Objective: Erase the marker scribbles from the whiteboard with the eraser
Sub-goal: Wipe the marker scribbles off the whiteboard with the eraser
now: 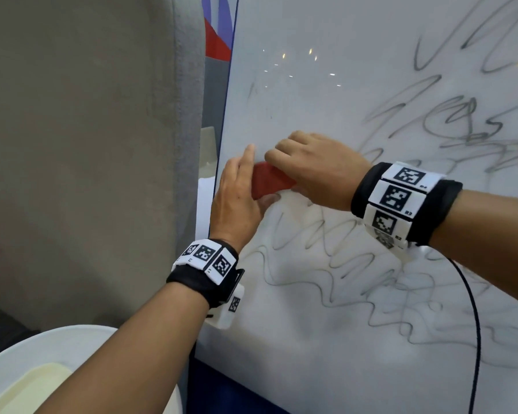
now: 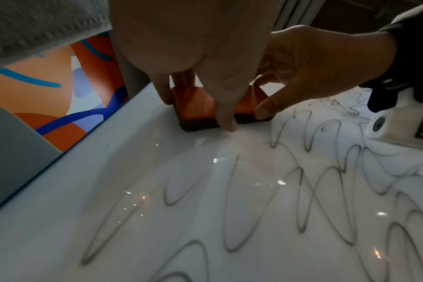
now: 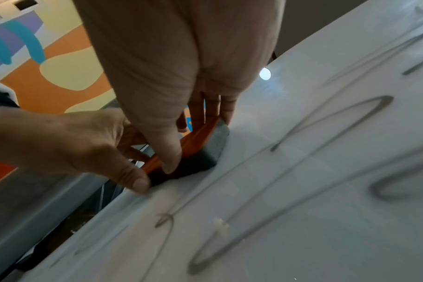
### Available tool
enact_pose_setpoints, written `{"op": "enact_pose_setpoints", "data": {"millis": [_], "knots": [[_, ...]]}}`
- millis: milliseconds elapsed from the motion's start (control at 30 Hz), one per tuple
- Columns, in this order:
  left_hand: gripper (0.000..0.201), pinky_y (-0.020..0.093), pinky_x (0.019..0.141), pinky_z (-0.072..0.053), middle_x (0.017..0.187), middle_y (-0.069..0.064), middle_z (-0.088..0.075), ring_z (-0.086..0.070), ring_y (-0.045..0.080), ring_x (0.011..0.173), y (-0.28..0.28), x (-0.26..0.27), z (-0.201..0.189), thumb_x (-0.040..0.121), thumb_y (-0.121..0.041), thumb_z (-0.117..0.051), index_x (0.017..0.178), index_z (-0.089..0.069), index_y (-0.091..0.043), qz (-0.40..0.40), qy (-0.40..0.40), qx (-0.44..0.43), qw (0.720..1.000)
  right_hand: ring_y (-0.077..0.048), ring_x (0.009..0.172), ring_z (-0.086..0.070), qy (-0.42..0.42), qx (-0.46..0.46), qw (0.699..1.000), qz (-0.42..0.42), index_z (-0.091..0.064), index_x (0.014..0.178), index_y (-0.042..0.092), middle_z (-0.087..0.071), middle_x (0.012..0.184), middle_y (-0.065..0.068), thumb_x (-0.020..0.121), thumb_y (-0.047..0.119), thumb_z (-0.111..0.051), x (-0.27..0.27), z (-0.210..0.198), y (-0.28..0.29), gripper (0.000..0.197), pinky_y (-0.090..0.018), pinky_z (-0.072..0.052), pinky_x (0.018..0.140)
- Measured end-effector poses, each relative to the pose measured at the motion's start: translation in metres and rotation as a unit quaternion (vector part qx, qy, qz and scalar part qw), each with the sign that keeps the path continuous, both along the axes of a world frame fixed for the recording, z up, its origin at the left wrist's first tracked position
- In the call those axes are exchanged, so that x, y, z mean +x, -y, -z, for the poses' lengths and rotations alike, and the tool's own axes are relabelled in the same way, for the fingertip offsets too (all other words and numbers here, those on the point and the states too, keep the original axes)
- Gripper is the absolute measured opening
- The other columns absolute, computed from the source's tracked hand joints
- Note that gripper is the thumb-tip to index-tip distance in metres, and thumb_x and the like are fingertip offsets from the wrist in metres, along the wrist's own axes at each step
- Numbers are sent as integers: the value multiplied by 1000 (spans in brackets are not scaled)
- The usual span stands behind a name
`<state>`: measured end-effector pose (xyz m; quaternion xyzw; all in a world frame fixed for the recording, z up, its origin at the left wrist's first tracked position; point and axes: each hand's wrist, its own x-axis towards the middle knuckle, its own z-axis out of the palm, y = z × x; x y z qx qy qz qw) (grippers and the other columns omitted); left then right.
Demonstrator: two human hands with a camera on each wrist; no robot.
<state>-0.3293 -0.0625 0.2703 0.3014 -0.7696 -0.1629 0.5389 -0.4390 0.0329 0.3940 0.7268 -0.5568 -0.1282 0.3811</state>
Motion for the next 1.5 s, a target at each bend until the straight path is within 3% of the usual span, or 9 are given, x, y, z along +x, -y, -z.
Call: {"op": "enact_pose_setpoints", "data": {"millis": [133, 233, 300, 400, 633, 833, 1033, 1233, 1500], "knots": [[117, 34, 109, -35, 162, 0, -10, -19, 17, 147, 4, 6, 14, 73, -39, -85, 158, -5, -24, 11, 33, 38, 999, -35, 98, -51, 4, 9, 1000, 18, -56, 121, 10, -57, 110, -14, 78, 16, -71, -4, -20, -6, 46, -45, -47, 77], [125, 26, 110, -24, 165, -7, 5, -2, 8, 151, 5, 10, 30, 72, -40, -86, 158, 3, -24, 22, 70, 62, 995, -37, 93, -51, 30, -46, 998, 10, -60, 121, 8, -56, 108, -19, 72, 17, -75, -12, -17, -10, 52, -45, -48, 72], [128, 30, 118, -21, 165, -10, 9, 2, 7, 151, 6, 10, 39, 71, -40, -86, 158, 6, -23, 29, 78, 70, 994, -38, 88, -52, 42, -68, 997, 2, -61, 119, 6, -56, 103, -22, 66, 15, -76, -15, 3, -11, 55, -45, -49, 69], [129, 31, 119, -20, 165, -11, 10, 3, 6, 151, 8, 12, 46, 71, -37, -87, 158, 6, -23, 40, 76, 76, 993, -37, 86, -54, 15, -32, 999, -5, -62, 117, 5, -57, 101, -21, 64, 14, -76, -15, 28, -12, 56, -44, -50, 68], [127, 20, 111, -15, 163, -14, 15, 10, 1, 149, 9, 15, 62, 73, -37, -85, 158, 8, -22, 39, 107, 68, 991, -36, 92, -51, 10, -37, 999, -4, -59, 120, 12, -56, 112, -16, 70, 21, -74, -12, 11, -7, 53, -45, -50, 73], [126, 21, 111, -20, 164, -14, 16, 10, 3, 150, 10, 19, 71, 72, -37, -86, 158, 6, -21, 44, 118, 52, 991, -37, 86, -55, -17, -13, 999, -31, -63, 121, 11, -59, 105, -17, 69, 15, -73, -21, 55, -12, 53, -45, -51, 68], [125, 23, 111, -18, 163, -14, 18, 12, 3, 149, 10, 22, 78, 74, -42, -84, 157, 8, -23, 40, 135, 44, 989, -38, 88, -53, -9, -30, 998, -53, -63, 123, 12, -58, 108, -18, 74, 19, -68, -19, 34, -4, 50, -45, -51, 70], [127, 28, 109, -30, 163, -14, 15, 10, 3, 150, 9, 24, 86, 72, -39, -85, 157, 7, -23, 38, 129, 46, 990, -36, 87, -55, -16, -33, 998, -55, -64, 122, 11, -60, 109, -14, 74, 16, -67, -22, 80, -6, 49, -43, -49, 70], [121, 24, 114, -19, 164, -12, 11, 5, 4, 150, 7, 24, 88, 75, -41, -82, 158, 3, -19, 45, 110, 68, 991, -39, 90, -55, 4, -50, 997, -59, -64, 122, 10, -61, 109, -17, 77, 20, -55, -15, 48, 3, 47, -45, -50, 69]]}}
